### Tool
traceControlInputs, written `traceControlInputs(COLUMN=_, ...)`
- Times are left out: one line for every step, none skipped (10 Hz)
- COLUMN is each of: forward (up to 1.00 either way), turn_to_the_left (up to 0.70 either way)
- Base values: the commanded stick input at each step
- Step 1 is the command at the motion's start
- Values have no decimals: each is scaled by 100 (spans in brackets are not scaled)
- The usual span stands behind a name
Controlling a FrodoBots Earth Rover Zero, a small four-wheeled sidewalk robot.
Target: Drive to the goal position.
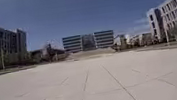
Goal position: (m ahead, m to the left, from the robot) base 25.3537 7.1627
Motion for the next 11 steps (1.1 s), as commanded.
traceControlInputs(forward=70, turn_to_the_left=-3)
traceControlInputs(forward=70, turn_to_the_left=6)
traceControlInputs(forward=70, turn_to_the_left=11)
traceControlInputs(forward=70, turn_to_the_left=16)
traceControlInputs(forward=70, turn_to_the_left=20)
traceControlInputs(forward=70, turn_to_the_left=14)
traceControlInputs(forward=70, turn_to_the_left=5)
traceControlInputs(forward=70, turn_to_the_left=-4)
traceControlInputs(forward=70, turn_to_the_left=-5)
traceControlInputs(forward=70, turn_to_the_left=-5)
traceControlInputs(forward=70, turn_to_the_left=-5)
